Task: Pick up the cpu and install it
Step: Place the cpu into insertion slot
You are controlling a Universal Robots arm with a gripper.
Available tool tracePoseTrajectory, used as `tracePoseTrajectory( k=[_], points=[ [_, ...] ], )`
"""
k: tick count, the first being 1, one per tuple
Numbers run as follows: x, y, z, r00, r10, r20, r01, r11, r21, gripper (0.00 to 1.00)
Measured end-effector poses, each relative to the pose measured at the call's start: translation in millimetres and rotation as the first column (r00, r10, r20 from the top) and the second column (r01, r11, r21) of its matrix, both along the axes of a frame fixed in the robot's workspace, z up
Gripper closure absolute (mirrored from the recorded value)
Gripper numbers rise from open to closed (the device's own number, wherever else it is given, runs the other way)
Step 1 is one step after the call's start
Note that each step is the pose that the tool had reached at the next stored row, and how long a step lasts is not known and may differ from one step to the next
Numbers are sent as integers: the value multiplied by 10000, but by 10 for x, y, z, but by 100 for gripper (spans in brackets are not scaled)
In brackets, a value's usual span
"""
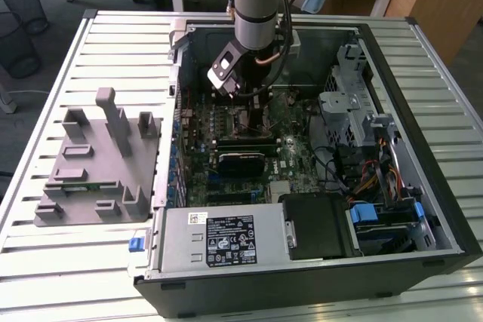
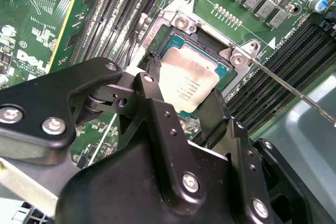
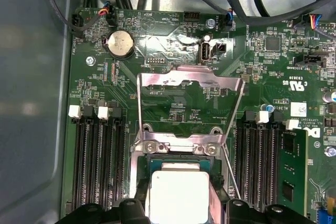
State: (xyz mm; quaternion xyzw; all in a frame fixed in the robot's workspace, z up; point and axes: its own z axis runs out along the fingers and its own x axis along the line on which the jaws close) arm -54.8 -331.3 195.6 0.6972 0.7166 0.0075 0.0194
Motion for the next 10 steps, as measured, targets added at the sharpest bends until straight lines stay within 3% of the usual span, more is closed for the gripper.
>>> tracePoseTrajectory(
  k=[10],
  points=[
    [9, -1, -17, 10000, 5, -3, -5, 10000, -11, 47]
  ],
)
